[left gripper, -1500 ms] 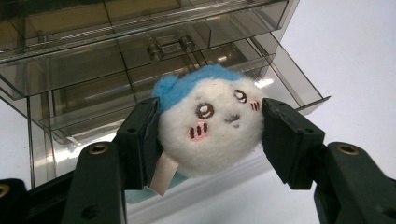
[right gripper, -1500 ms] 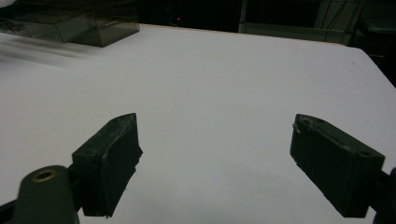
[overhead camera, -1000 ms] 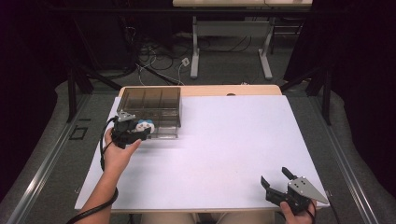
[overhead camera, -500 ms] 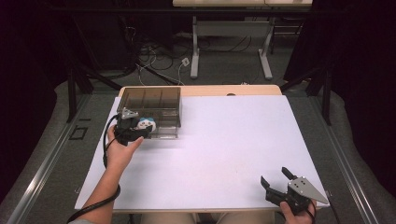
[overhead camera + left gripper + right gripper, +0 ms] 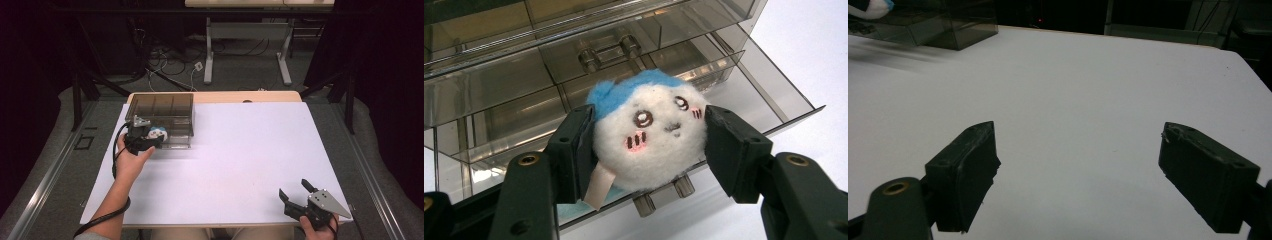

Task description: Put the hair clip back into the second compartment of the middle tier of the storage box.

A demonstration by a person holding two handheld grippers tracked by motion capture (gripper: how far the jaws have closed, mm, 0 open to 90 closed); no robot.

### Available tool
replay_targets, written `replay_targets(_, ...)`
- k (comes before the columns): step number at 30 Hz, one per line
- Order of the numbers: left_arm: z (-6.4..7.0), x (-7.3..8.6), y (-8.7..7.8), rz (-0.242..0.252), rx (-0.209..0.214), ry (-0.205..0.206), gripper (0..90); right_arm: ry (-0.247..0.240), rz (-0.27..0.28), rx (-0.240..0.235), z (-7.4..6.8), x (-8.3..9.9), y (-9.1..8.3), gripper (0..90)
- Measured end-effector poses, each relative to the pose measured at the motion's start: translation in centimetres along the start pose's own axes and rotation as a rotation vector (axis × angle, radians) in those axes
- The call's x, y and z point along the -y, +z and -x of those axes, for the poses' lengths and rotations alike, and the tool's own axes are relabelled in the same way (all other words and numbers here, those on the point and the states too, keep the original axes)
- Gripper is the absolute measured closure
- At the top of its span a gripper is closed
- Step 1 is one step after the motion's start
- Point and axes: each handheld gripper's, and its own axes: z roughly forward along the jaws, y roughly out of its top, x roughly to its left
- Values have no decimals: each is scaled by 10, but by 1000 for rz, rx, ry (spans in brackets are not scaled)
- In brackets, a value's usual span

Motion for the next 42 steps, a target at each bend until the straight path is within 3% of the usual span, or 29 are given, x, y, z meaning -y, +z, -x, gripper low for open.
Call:
replay_targets(16, 0, 2, 5, -17, -10, 6, 389, -3, 1, 1, 0, 0, 0, 151)
replay_targets(18, 1, 2, 4, -16, -5, -7, 381, 1, 2, 2, 0, 0, 0, 151)
replay_targets(42, -3, 1, -2, 43, -39, 7, 186, 5, 6, 6, 0, -2, 0, 152)
